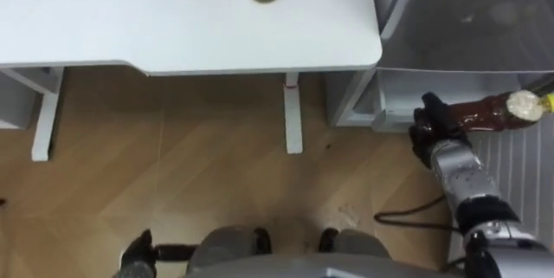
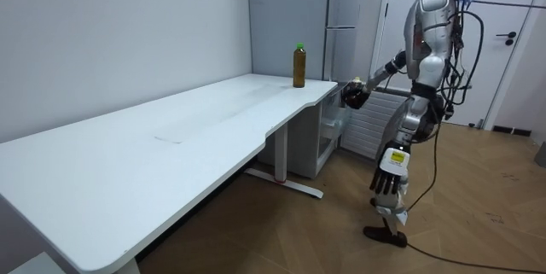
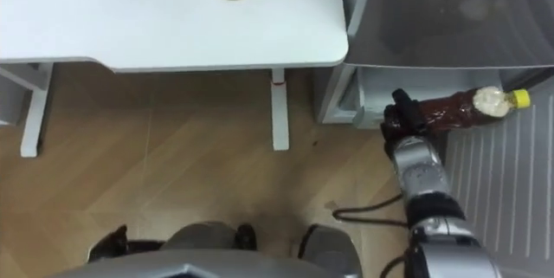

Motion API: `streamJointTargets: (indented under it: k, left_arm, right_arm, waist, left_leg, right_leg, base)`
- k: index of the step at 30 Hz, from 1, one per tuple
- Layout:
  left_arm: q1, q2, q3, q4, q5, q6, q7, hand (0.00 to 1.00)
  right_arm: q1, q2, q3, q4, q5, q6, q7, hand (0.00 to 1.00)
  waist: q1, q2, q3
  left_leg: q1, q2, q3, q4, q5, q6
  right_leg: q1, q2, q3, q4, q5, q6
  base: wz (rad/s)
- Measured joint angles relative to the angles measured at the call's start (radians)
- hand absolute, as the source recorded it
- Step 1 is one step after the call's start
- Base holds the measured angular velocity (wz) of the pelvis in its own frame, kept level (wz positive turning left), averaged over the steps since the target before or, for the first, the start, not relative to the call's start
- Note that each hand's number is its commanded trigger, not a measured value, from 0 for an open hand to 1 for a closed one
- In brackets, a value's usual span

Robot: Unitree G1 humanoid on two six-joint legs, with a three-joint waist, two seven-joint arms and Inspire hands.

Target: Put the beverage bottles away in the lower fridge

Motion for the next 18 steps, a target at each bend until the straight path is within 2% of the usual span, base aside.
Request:
streamJointTargets:
  k: [4, 8, 12, 14, 18]
  left_arm:
    - [-0.044, 0.004, -0.026, -0.007, 0.001, -0.007, 0.003, 0.00]
    - [-0.048, 0.008, -0.036, -0.008, -0.006, -0.005, 0.017, 0.00]
    - [-0.070, 0.017, -0.048, 0.006, -0.006, -0.008, 0.029, 0.00]
    - [-0.092, 0.020, -0.078, 0.019, -0.006, -0.009, 0.044, 0.00]
    - [-0.096, 0.026, -0.133, 0.020, -0.009, -0.009, 0.053, 0.00]
  right_arm:
    - [-0.047, -0.031, 0.001, 0.049, 0.012, 0.000, 0.005, 1.00]
    - [-0.092, -0.058, 0.000, 0.062, 0.010, 0.000, 0.000, 1.00]
    - [-0.159, -0.094, 0.000, 0.070, 0.005, 0.001, -0.038, 1.00]
    - [-0.205, -0.117, 0.002, 0.077, 0.008, 0.001, -0.043, 1.00]
    - [-0.245, -0.128, 0.003, 0.079, 0.010, -0.001, -0.045, 1.00]
  waist:
    - [0.035, -0.017, 0.0104]
    - [0.039, -0.037, 0.0195]
    - [0.054, -0.055, 0.0229]
    - [0.057, -0.061, 0.0246]
    - [0.056, -0.066, 0.0249]
  left_leg:
    - [-0.107, -0.001, -0.001, 0.068, -0.003, 0.002]
    - [-0.223, 0.000, 0.000, 0.122, -0.001, -0.003]
    - [-0.301, 0.000, 0.012, 0.151, 0.008, -0.004]
    - [-0.334, 0.000, 0.009, 0.166, 0.008, -0.004]
    - [-0.349, 0.001, 0.005, 0.171, 0.008, -0.003]
  right_leg:
    - [-0.114, -0.014, 0.001, 0.084, -0.021, -0.012]
    - [-0.234, -0.027, 0.001, 0.147, -0.032, -0.023]
    - [-0.326, -0.029, 0.019, 0.188, -0.029, -0.030]
    - [-0.356, -0.027, 0.019, 0.199, -0.028, -0.032]
    - [-0.367, -0.029, 0.014, 0.202, -0.029, -0.034]
  base:
    - [0.02]
    - [0.04]
    - [-0.05]
    - [0.05]
    - [0.04]
